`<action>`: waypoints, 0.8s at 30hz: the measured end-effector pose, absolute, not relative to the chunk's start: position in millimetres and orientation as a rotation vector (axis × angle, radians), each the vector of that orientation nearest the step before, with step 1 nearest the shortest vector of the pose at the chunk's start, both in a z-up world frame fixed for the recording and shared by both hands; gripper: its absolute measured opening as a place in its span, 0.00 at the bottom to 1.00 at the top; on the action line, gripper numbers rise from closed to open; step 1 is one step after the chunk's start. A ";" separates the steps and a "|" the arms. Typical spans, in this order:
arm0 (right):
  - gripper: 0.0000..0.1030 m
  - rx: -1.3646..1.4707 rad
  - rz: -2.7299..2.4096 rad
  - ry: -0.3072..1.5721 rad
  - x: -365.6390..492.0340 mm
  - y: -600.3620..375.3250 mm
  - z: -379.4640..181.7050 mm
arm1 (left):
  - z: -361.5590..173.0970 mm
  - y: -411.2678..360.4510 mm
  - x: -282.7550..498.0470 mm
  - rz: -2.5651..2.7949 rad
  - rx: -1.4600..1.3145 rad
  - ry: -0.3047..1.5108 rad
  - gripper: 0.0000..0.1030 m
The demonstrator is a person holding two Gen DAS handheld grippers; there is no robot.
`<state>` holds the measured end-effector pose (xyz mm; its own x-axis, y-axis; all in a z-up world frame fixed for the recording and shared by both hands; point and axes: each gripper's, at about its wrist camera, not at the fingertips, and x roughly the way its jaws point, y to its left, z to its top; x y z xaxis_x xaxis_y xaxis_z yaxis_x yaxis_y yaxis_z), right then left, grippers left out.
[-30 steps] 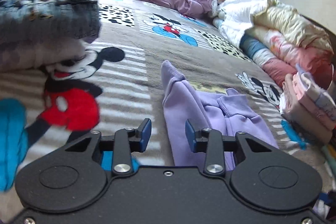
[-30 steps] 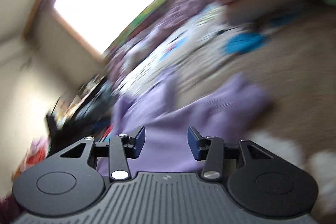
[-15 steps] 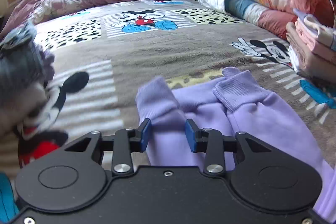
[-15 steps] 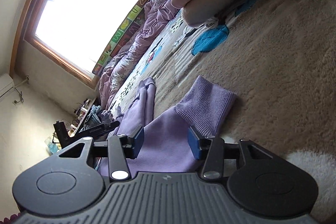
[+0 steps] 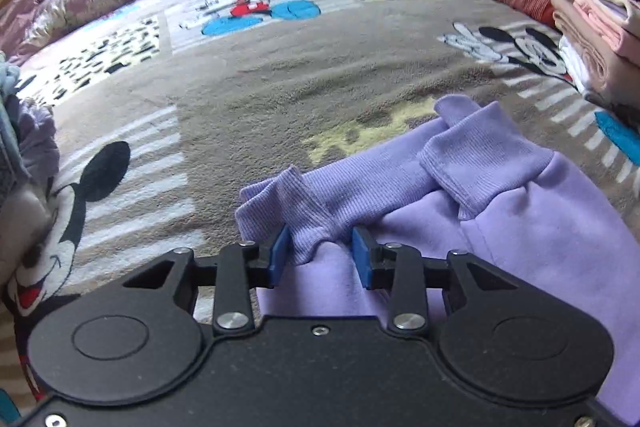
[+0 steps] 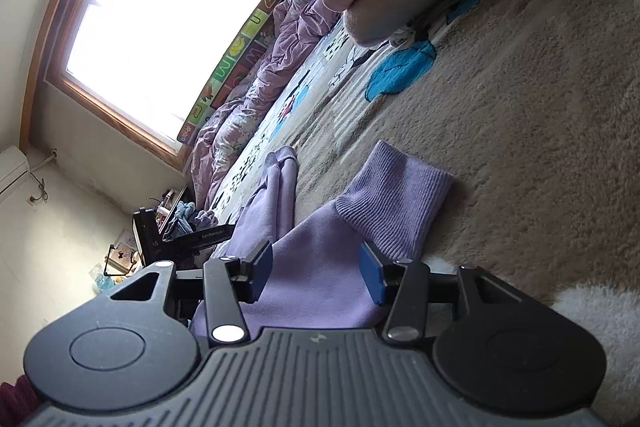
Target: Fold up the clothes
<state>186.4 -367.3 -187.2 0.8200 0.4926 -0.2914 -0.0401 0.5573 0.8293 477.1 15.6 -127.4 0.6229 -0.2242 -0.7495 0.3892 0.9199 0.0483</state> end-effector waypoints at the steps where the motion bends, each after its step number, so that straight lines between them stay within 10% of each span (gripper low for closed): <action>1: 0.48 0.935 0.331 0.538 186.1 -366.7 -187.2 | -123.8 15.5 481.4 -0.362 0.214 0.853 0.32; 7: 0.48 0.936 0.326 0.532 183.3 -366.1 -187.9 | -85.4 46.4 488.9 -0.374 -0.040 0.801 0.29; 11: 0.48 0.938 0.331 0.533 184.9 -368.2 -188.6 | -99.3 50.3 487.6 -0.296 -0.046 0.806 0.10; 24: 0.49 0.945 0.331 0.510 188.1 -367.6 -187.4 | -90.7 24.7 446.6 -0.266 0.163 0.733 0.08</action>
